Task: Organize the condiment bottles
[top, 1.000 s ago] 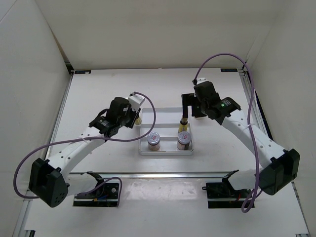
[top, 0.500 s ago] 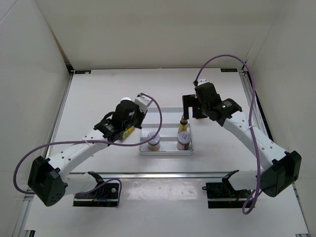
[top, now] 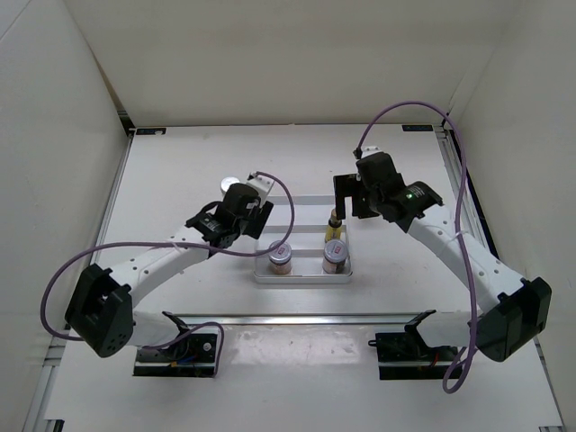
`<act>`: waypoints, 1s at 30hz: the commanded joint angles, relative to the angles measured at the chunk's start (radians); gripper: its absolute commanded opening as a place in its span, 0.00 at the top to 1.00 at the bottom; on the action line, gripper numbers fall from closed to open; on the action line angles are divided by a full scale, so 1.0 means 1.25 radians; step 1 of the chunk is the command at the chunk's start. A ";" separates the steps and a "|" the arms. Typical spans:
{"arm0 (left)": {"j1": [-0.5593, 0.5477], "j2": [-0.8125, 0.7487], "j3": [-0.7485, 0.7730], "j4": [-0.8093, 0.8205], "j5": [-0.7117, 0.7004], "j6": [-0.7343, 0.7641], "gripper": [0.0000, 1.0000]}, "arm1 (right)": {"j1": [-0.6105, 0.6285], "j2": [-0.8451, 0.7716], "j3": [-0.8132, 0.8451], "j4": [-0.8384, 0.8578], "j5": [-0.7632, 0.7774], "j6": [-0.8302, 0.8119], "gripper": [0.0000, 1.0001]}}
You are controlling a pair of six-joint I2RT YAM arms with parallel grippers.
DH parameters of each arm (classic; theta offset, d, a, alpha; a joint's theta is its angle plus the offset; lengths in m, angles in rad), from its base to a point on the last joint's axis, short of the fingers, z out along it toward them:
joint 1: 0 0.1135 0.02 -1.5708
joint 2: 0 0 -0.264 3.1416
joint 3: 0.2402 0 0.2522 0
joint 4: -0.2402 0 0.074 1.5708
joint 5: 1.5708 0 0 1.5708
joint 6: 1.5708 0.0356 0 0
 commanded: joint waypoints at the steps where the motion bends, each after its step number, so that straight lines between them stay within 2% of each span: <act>1: 0.012 0.007 -0.005 0.012 -0.082 0.036 0.20 | -0.003 -0.013 -0.005 -0.004 0.005 0.004 0.00; 5: 0.019 0.050 -0.014 0.053 -0.101 0.098 0.19 | -0.003 -0.013 -0.005 -0.004 0.005 0.004 0.00; 9: 0.068 0.095 0.025 0.042 0.042 0.155 0.22 | -0.003 -0.005 0.003 -0.004 0.005 0.004 0.00; 15: 0.131 0.116 0.042 0.015 0.180 0.175 0.28 | -0.010 -0.013 0.003 -0.004 0.005 -0.004 0.00; 27: 0.124 0.077 -0.039 0.026 0.174 0.045 0.28 | -0.017 -0.013 -0.005 -0.004 0.005 -0.004 0.00; 30: 0.116 0.084 -0.039 0.012 0.127 0.005 0.28 | -0.017 -0.013 -0.005 -0.004 0.005 -0.004 0.00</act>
